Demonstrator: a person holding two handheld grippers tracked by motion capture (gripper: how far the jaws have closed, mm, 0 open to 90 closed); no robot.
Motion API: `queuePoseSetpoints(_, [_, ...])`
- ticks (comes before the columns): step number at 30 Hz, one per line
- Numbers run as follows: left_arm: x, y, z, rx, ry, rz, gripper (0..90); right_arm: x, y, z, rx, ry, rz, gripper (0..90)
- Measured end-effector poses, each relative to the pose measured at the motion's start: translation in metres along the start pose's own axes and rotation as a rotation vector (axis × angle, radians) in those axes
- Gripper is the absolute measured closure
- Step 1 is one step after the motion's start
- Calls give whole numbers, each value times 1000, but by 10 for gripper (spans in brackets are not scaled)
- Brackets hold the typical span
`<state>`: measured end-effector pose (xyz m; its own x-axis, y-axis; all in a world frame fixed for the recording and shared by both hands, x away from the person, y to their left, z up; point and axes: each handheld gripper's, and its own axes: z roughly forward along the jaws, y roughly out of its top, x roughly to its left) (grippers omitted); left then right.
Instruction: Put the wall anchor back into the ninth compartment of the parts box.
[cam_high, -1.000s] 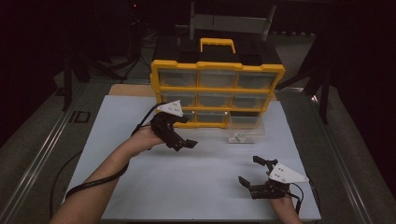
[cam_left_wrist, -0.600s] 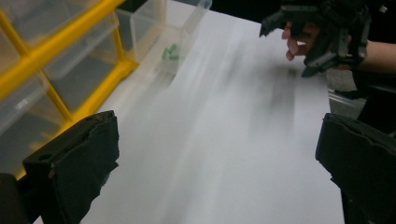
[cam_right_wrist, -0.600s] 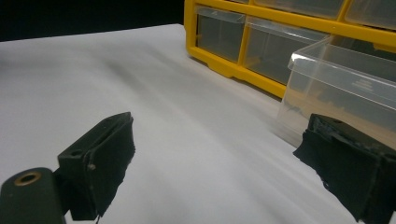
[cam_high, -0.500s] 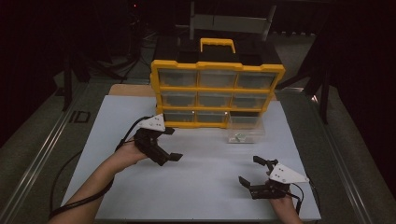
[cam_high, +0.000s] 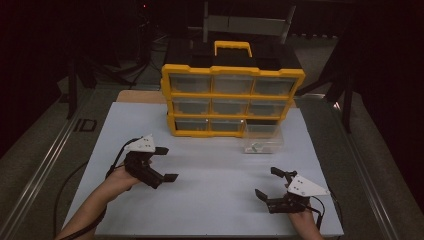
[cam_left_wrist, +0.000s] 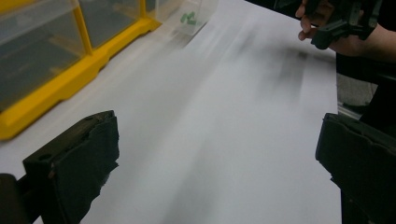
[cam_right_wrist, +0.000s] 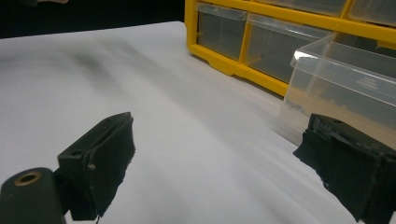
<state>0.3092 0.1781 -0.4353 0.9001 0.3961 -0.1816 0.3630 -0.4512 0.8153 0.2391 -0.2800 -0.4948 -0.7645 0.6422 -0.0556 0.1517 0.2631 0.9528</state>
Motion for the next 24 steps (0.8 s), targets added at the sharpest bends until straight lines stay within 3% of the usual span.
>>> queuePoseSetpoints(15, [-3,-49,-9,-71,47,-62,2,1,0,1,6,0,-1,90])
queuePoseSetpoints(24, [-6,-76,-17,-142,120,-81,2,0,-1,1,10,1,0,90])
